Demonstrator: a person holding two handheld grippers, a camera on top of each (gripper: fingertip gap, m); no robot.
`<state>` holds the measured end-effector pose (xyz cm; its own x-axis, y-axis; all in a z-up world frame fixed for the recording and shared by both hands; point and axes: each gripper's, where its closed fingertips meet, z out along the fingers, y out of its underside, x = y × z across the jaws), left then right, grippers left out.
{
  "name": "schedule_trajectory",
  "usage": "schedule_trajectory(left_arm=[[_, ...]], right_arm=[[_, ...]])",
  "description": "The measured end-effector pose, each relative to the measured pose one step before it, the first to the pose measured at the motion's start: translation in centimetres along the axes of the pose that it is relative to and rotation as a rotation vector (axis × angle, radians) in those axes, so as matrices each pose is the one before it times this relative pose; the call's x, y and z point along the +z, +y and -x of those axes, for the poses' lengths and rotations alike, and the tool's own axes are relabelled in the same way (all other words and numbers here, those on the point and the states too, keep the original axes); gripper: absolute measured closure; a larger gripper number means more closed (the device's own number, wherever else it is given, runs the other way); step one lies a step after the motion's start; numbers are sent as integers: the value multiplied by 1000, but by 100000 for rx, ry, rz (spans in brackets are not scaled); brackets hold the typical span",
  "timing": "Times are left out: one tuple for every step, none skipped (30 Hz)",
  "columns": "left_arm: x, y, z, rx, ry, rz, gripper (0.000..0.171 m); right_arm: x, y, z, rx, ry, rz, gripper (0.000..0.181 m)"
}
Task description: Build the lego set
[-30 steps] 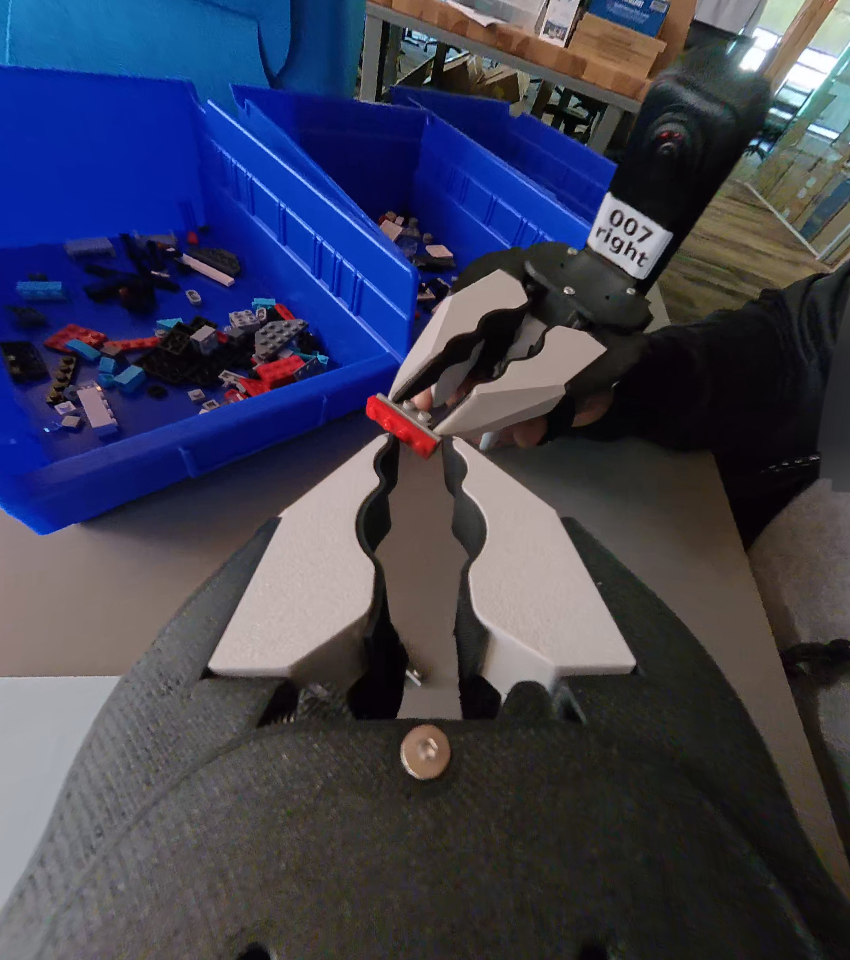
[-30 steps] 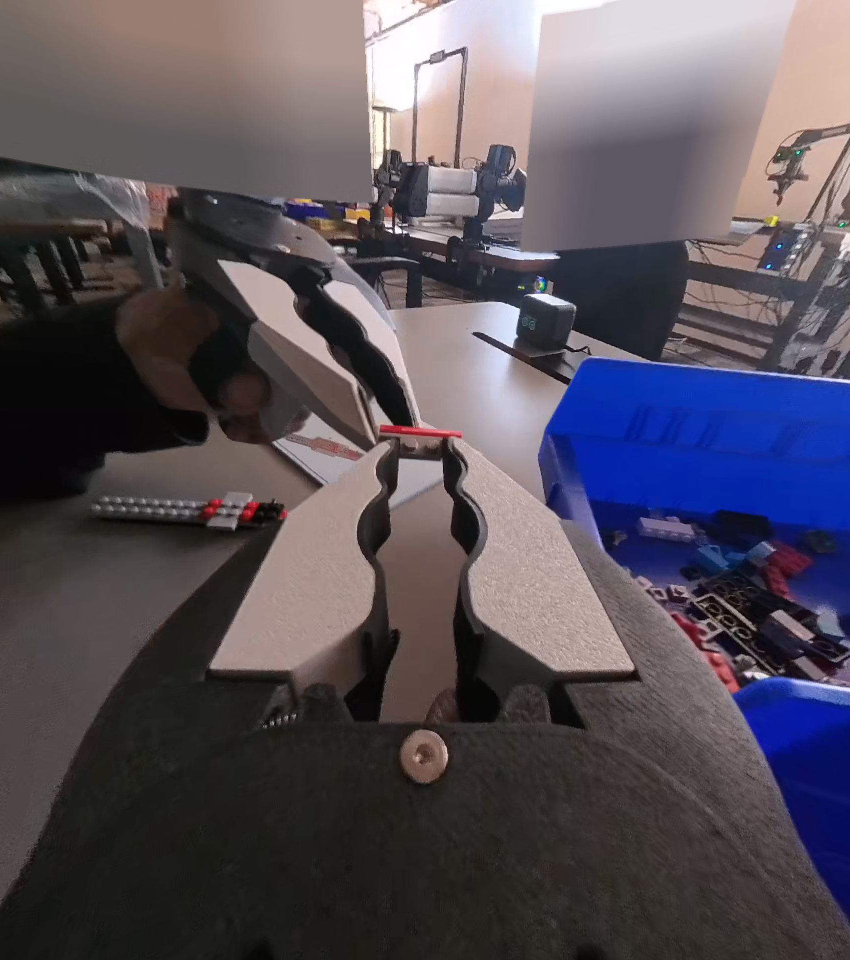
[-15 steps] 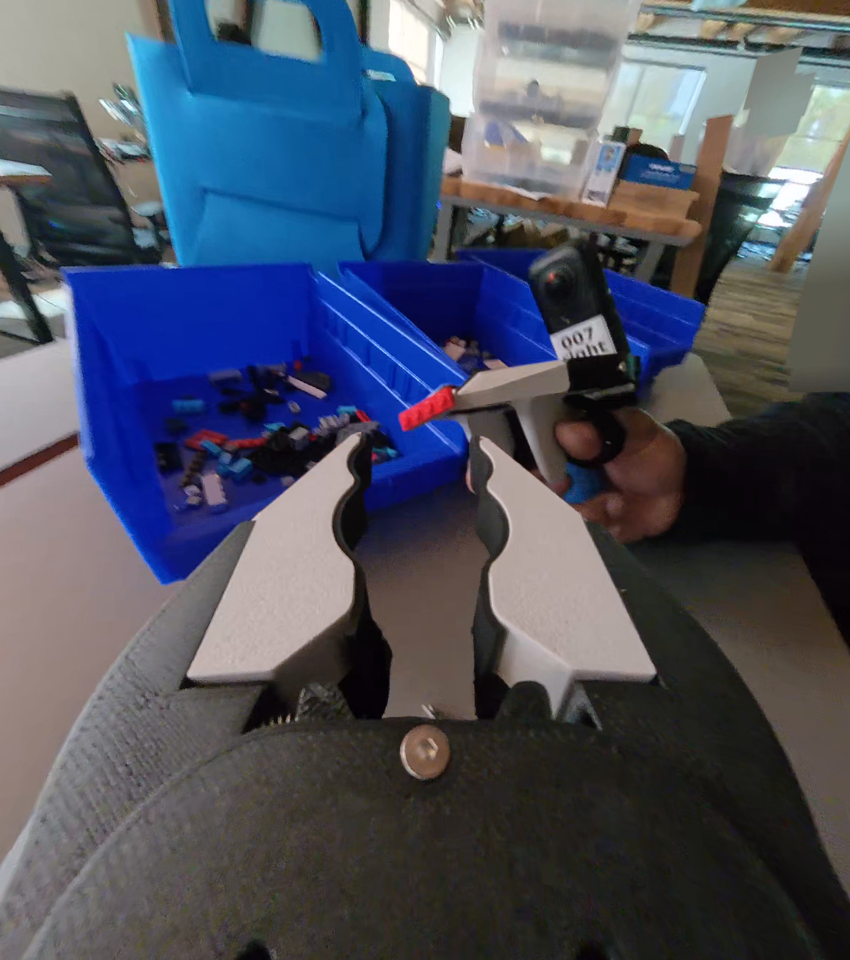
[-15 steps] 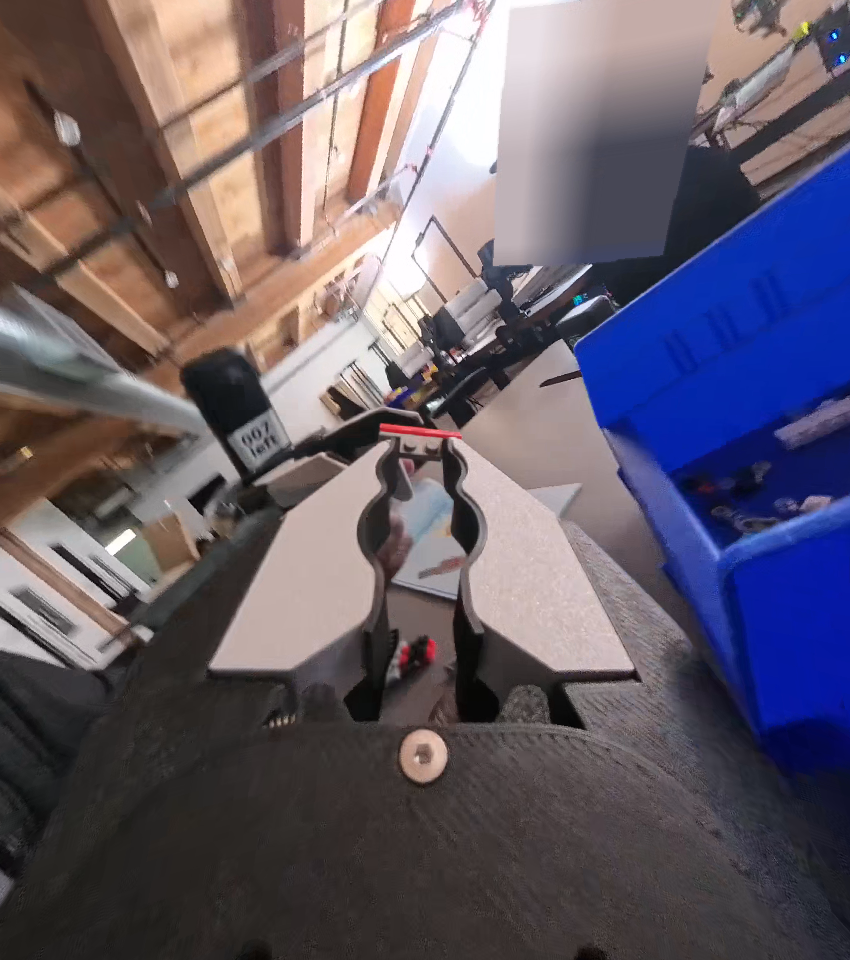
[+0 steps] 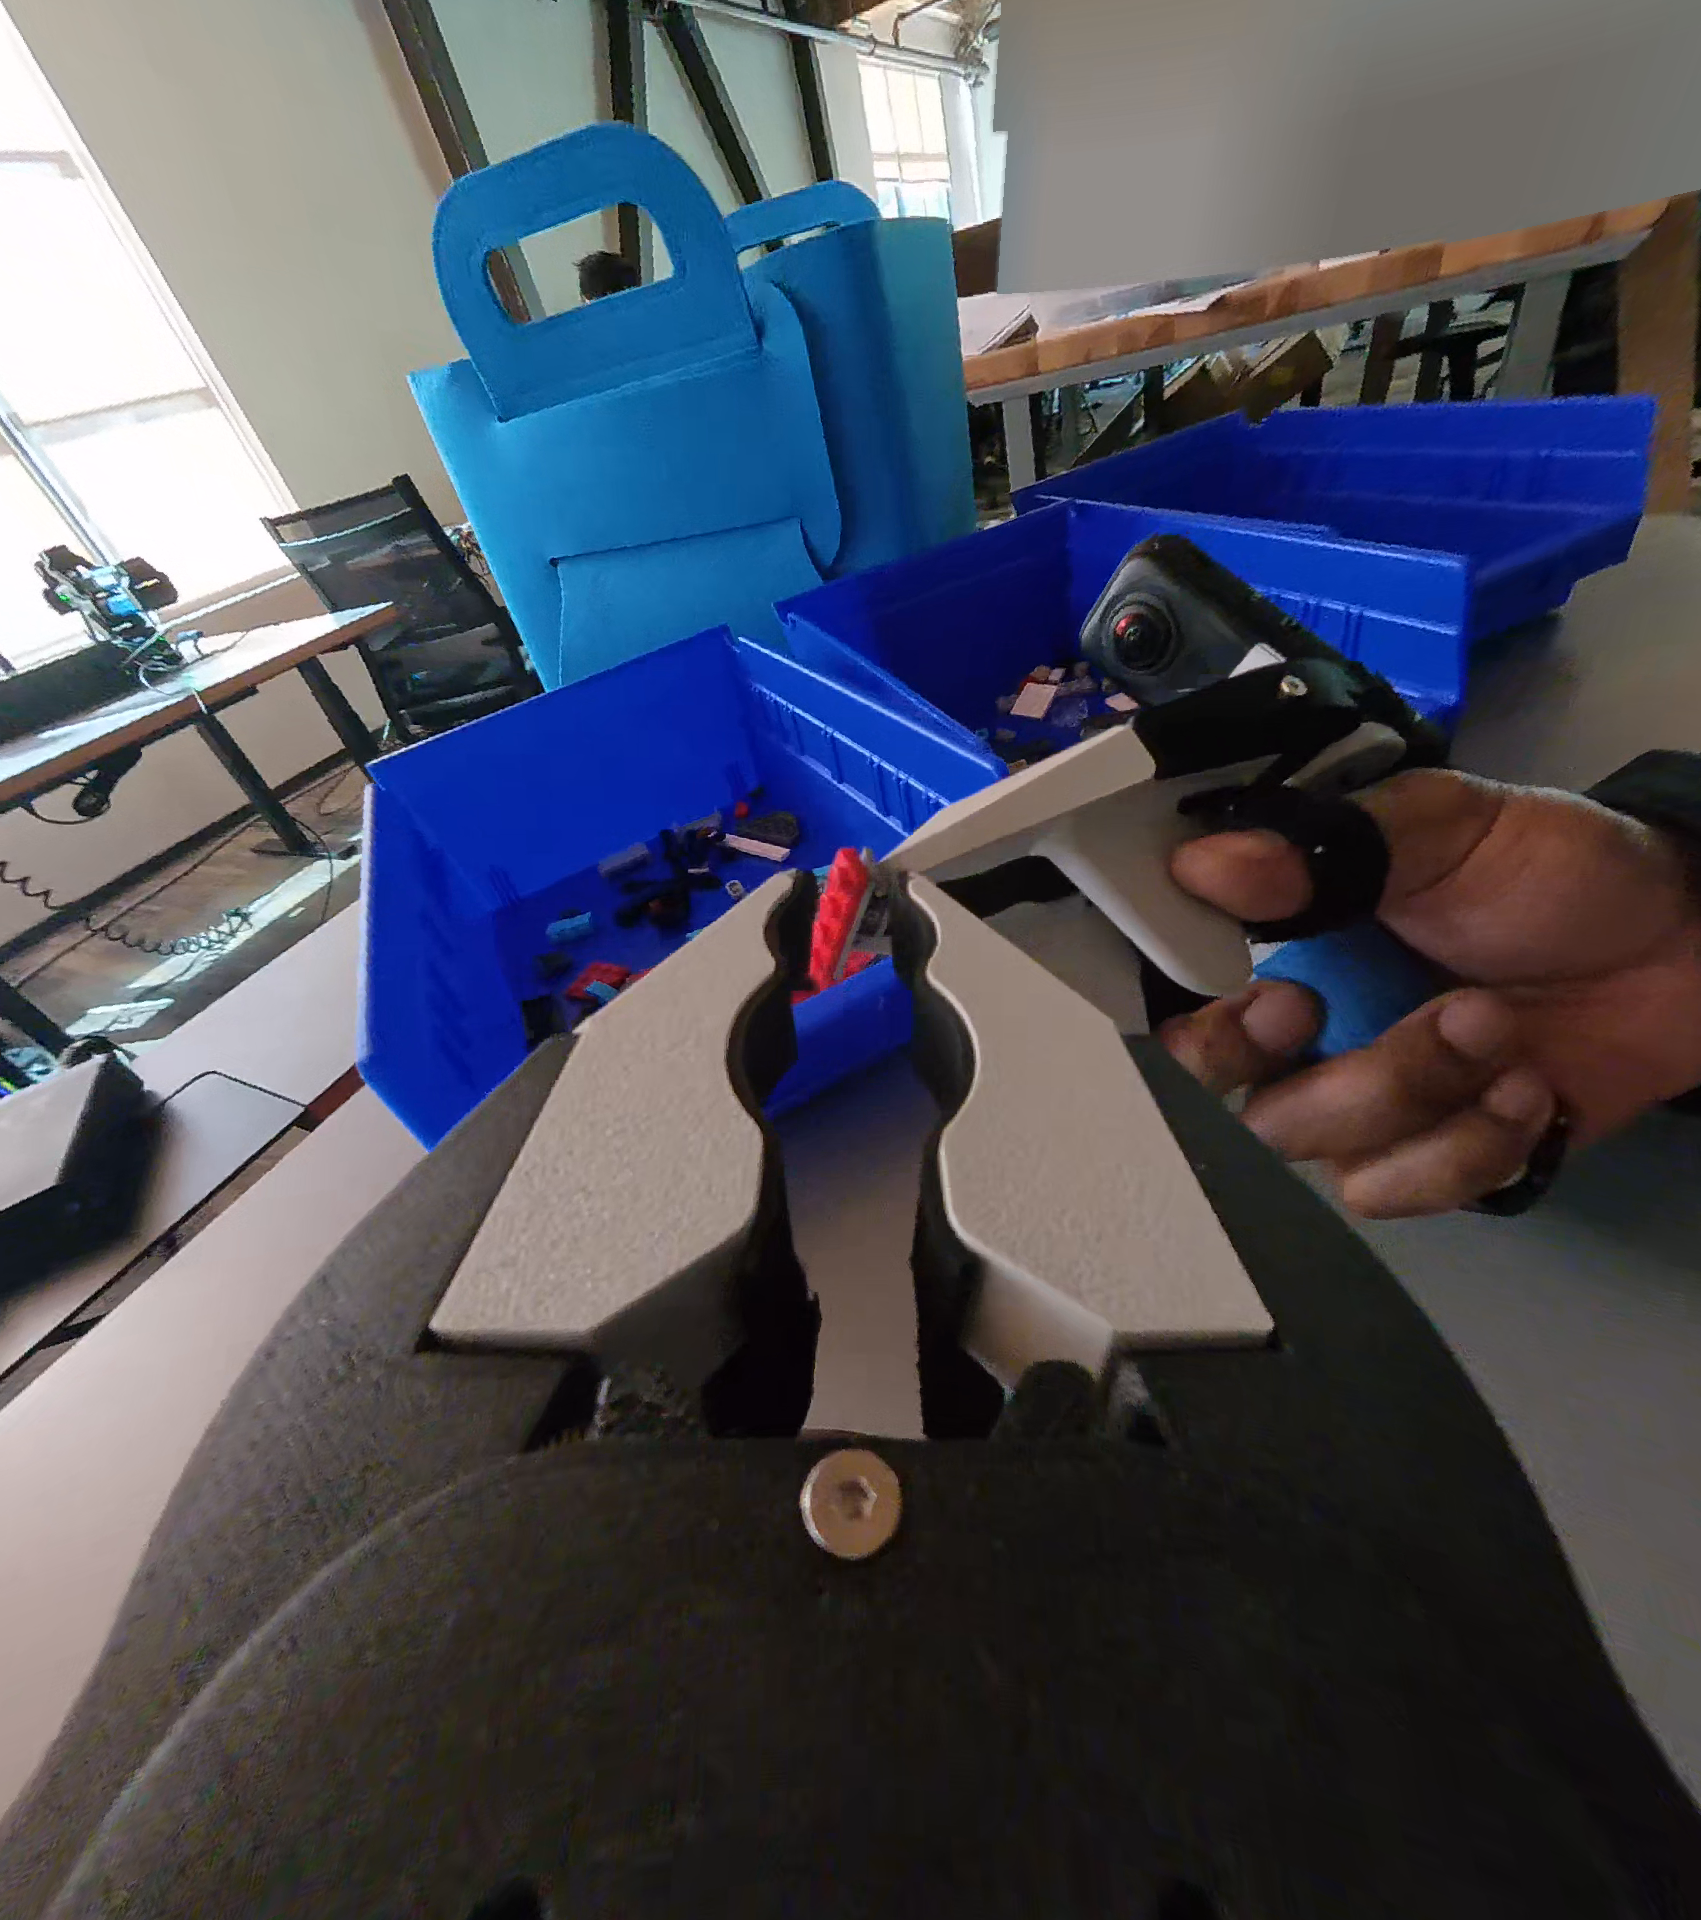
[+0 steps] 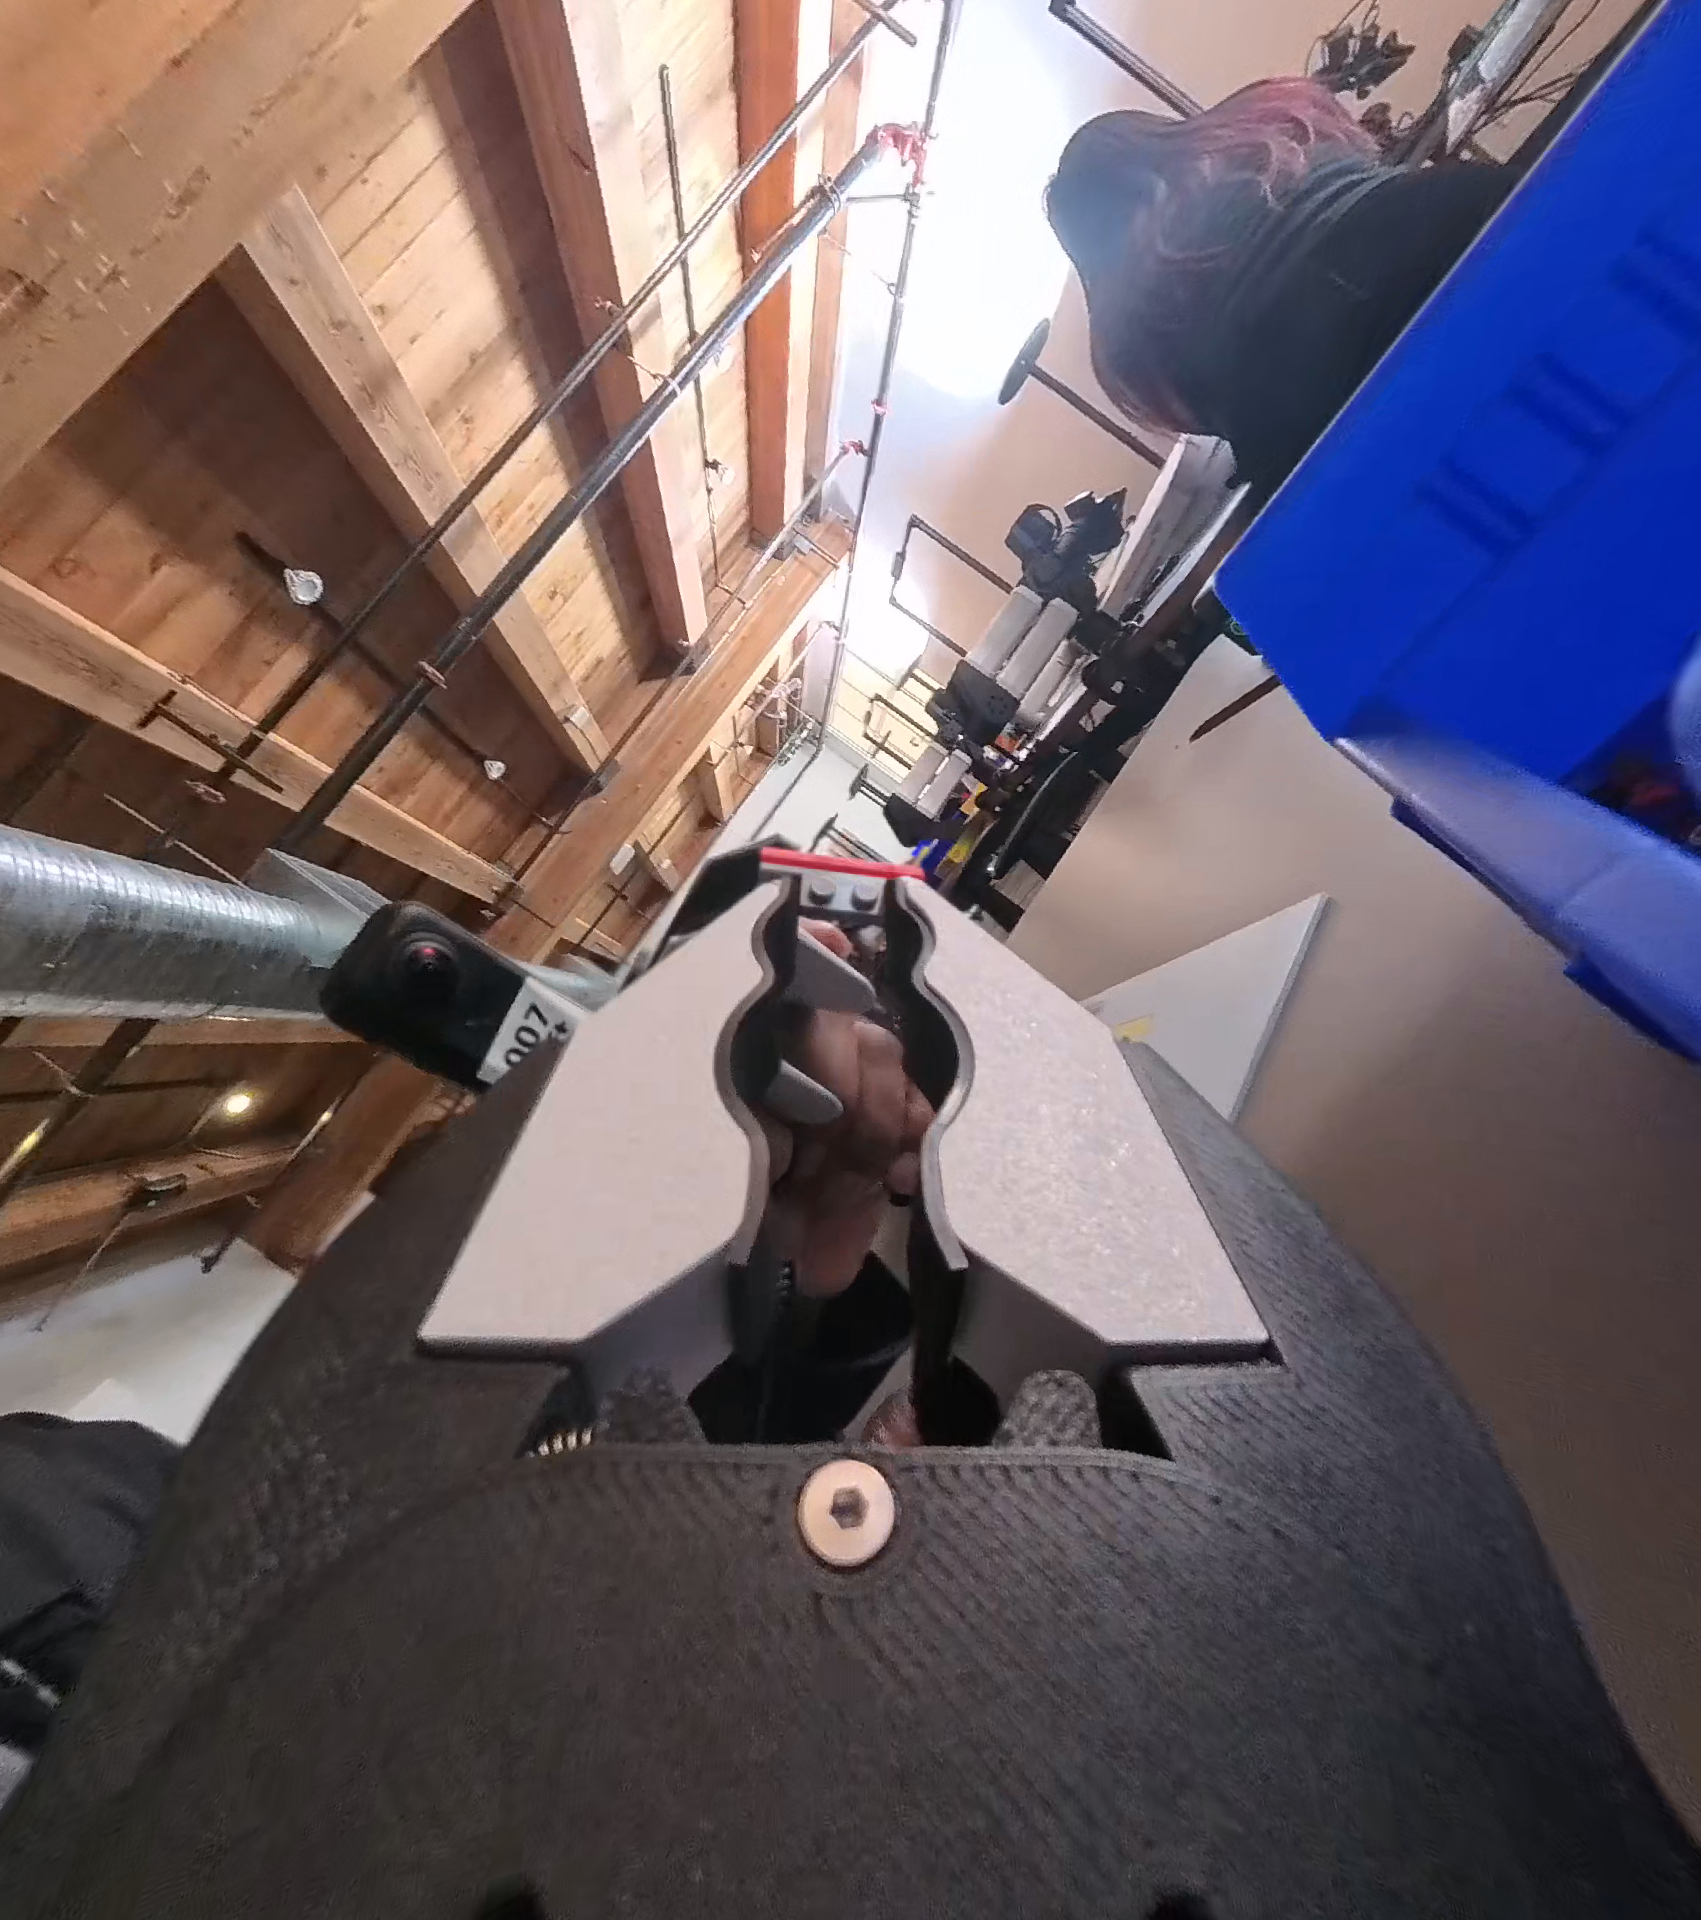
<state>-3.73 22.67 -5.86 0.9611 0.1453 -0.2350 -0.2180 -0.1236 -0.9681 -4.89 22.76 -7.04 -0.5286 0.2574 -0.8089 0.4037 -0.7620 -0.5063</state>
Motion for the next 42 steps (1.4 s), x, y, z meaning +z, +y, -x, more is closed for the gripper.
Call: schedule_trajectory(left_arm=[[20,24,-29,982,-404,12,160],[34,39,-1,1133,-566,81,160],[43,109,-11,1216,-450,549,160],[60,177,35,1178,-749,923,160],[60,176,67,1303,-1017,888,160],[60,136,42,1239,-862,598,161],[67,141,-38,818,-210,719,161],[80,159,-34,582,-166,887,161],[37,89,1,715,-441,438,161],[23,40,-41,680,-75,189,162],[26,44,-45,403,36,225,163],[11,15,4,362,-262,125,164],[-10,1,-20,534,-125,-39,164],[-11,2,-2,645,-196,-28,165],[-19,-2,2,721,-229,35,165],[-5,27,-14,661,-222,146,165],[-8,36,-17,575,-83,228,165],[-31,18,-11,456,21,66,166],[-33,17,-7,102,188,-27,166],[-39,8,-13,-565,537,-130,166],[-51,-10,14,-1244,709,-405,166],[-53,-37,29,-1608,809,-668,166],[-81,-85,7,-1775,1039,-994,166],[-79,-119,16,-1934,1057,-1177,166],[-71,-72,-4,-1893,1136,-886,166],[-46,-64,-8,-1913,1170,-833,166],[-41,-41,7,-2062,1162,-733,166],[-72,-80,-22,-1951,1321,-962,166],[-99,-113,-33,-2054,1672,-1167,166],[-132,-182,-157,-2758,2897,-1591,166],[-162,-263,-256,-3431,3832,-2072,166],[-154,-249,-299,-3308,4105,-1782,166],[-181,-239,-265,-2342,3391,-1733,166],[-165,-234,-314,-1330,3243,-1615,166],[-120,-155,-442,-839,3806,-1037,166],[-83,-81,-400,-172,2977,-523,166],[-48,-21,-401,743,2532,-196,166],[11,36,-447,1077,2556,318,166],[48,94,-380,1202,1859,708,166],[74,66,-389,1110,1904,531,166],[70,32,-491,814,2537,296,166],[90,21,-433,775,2138,234,166]], right_arm=[[-24,-61,55,1733,-1039,-353,163],[-24,-13,22,1859,-944,-134,163],[-39,-22,10,1512,-770,-342,163],[-30,-3,11,1160,-655,-315,163],[-22,53,-21,964,-407,21,163],[0,61,-32,862,-276,69,163],[-4,51,0,812,-339,4,163],[-10,31,18,724,-487,-107,163],[9,43,35,537,-442,-11,163],[2,51,18,354,-257,78,163],[14,62,18,206,-240,195,163],[24,81,30,80,-236,394,163],[6,33,4,113,-108,94,163],[4,15,4,158,-183,148,163],[7,21,-7,-1,-165,253,162],[2,26,-22,-218,-4,318,163],[-8,23,-29,-507,45,380,163],[3,52,-26,-733,-52,540,163],[5,64,-2,-824,-128,755,163],[7,69,16,-1113,-171,920,163],[17,57,37,-1468,-210,1014,162],[20,56,59,-1616,-188,1007,162],[19,38,42,-1637,12,1021,160],[32,68,53,-1825,-23,1181,158],[15,48,48,-1806,66,989,157],[11,45,74,-1847,-10,843,157],[6,21,73,-1785,48,719,157],[4,30,101,-1930,-67,819,157],[10,45,136,-2481,-264,1044,157],[-12,-9,161,-3554,-92,1288,154],[-34,-48,204,-5283,-137,1608,153],[-46,-81,360,-6912,-692,1966,152],[-74,-115,415,-7799,-816,2000,151],[-92,-173,535,-8063,-1294,1634,151],[-97,-148,612,-7951,-1856,1626,152],[-63,-115,574,-7350,-1732,1678,153],[-71,-106,503,-6271,-1550,1397,155],[-66,-94,468,-4823,-1675,1117,156],[-65,-46,443,-3346,-1990,968,159],[-65,-7,374,-2033,-2062,866,161],[-85,5,336,-1157,-2134,606,162],[-92,4,359,-691,-2499,349,165]])
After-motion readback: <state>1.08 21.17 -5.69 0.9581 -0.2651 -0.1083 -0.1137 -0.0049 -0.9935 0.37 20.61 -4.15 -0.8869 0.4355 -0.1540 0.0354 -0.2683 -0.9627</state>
